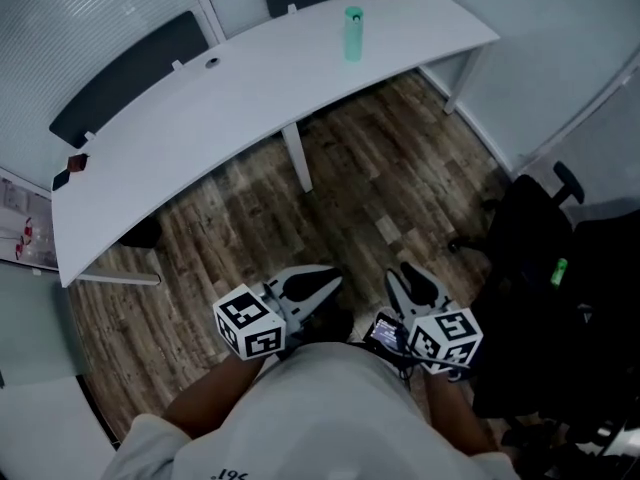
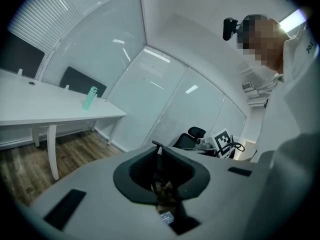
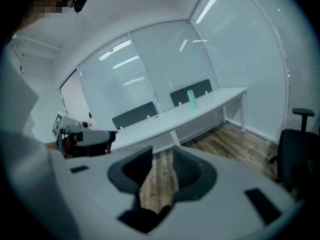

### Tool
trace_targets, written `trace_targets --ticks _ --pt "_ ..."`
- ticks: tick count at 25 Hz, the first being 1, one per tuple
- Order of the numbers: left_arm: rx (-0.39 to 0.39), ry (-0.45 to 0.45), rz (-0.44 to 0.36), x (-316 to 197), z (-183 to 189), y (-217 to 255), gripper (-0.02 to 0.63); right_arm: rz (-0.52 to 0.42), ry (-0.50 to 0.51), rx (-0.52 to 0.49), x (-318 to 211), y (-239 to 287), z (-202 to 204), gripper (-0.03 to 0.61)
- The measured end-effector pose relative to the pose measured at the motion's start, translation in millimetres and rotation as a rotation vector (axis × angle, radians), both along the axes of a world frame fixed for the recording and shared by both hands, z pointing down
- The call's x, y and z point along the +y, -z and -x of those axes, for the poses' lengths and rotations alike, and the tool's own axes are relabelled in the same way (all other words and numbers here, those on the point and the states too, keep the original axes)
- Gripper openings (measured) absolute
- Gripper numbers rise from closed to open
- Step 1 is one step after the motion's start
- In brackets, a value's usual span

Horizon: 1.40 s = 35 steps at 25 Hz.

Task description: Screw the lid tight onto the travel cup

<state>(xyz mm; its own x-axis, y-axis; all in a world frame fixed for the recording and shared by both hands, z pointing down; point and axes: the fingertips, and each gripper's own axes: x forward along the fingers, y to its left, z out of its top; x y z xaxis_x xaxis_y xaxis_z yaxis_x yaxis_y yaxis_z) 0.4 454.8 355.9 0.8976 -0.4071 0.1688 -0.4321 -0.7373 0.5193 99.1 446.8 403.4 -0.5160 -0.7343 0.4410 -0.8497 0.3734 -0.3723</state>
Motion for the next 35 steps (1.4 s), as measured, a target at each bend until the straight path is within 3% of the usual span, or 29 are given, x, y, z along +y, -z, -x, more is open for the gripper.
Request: trace_targets --ticks 8,20,35 --pt "-0.017 -0.016 -0.023 -43 23 -6 0.047 0.015 0.005 -0.004 -33 -5 22 0.135" --pt "0.011 -0.058 -0.017 -181 65 -7 0.048 0.015 -0.054 -0.023 -165 -1 68 0.135" --pt "0.045 -0.070 0.015 -279 106 -16 0.048 0.041 -0.090 0.018 -259 1 98 0.135"
